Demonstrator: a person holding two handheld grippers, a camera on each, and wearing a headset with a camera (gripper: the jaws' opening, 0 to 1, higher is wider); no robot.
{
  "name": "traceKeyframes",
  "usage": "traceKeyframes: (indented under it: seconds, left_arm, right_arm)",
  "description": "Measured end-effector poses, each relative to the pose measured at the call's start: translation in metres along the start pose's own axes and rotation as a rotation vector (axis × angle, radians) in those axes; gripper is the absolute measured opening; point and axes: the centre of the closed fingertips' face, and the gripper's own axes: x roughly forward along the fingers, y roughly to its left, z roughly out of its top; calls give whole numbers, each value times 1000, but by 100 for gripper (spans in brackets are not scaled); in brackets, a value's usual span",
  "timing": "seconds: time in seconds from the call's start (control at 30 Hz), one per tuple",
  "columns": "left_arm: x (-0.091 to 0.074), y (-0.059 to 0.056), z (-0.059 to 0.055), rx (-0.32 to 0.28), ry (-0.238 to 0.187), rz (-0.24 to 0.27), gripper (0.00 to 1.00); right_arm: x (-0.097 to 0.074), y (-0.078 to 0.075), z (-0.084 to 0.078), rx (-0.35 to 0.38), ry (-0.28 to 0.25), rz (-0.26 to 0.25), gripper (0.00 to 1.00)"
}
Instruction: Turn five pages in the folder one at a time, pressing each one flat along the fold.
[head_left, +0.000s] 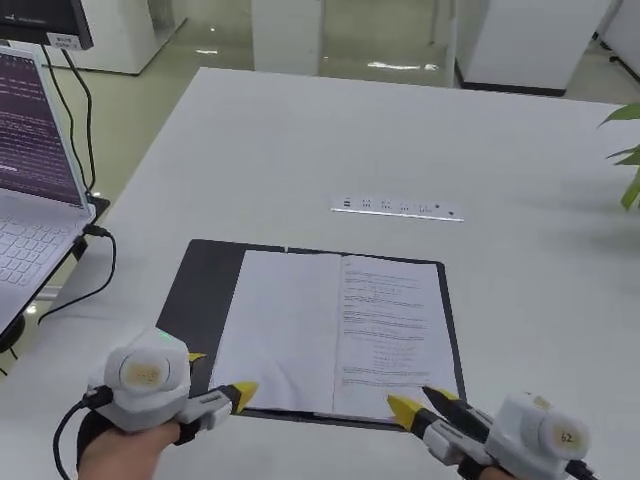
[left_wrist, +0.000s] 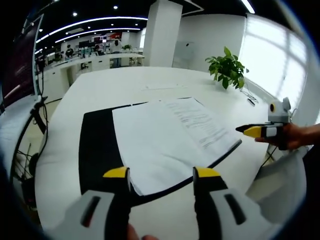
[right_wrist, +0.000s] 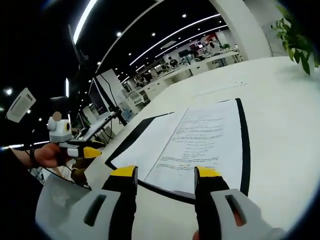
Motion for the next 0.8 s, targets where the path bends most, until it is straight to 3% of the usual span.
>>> traceKeyframes:
  seconds: [0.2, 0.27, 0.37, 0.57, 0.8]
  left_arm:
    - [-9, -9, -2, 60, 0, -15, 56]
    - [-13, -11, -7, 77, 11, -16, 58]
    - [-19, -11, -21, 142, 62, -10, 61]
    - [-31, -11, -25, 129, 60, -6, 66]
    - [-35, -12, -17, 87, 21, 10, 68]
  right_arm:
    - [-14, -5, 2, -26, -19, -19, 47]
    - [-18, -7, 1, -34, -9, -32, 49]
    - [-23, -9, 2, -54, -8, -42, 53]
    - [-37, -10, 6, -84, -9, -51, 56]
    - [-44, -11, 10, -102, -9, -55, 57]
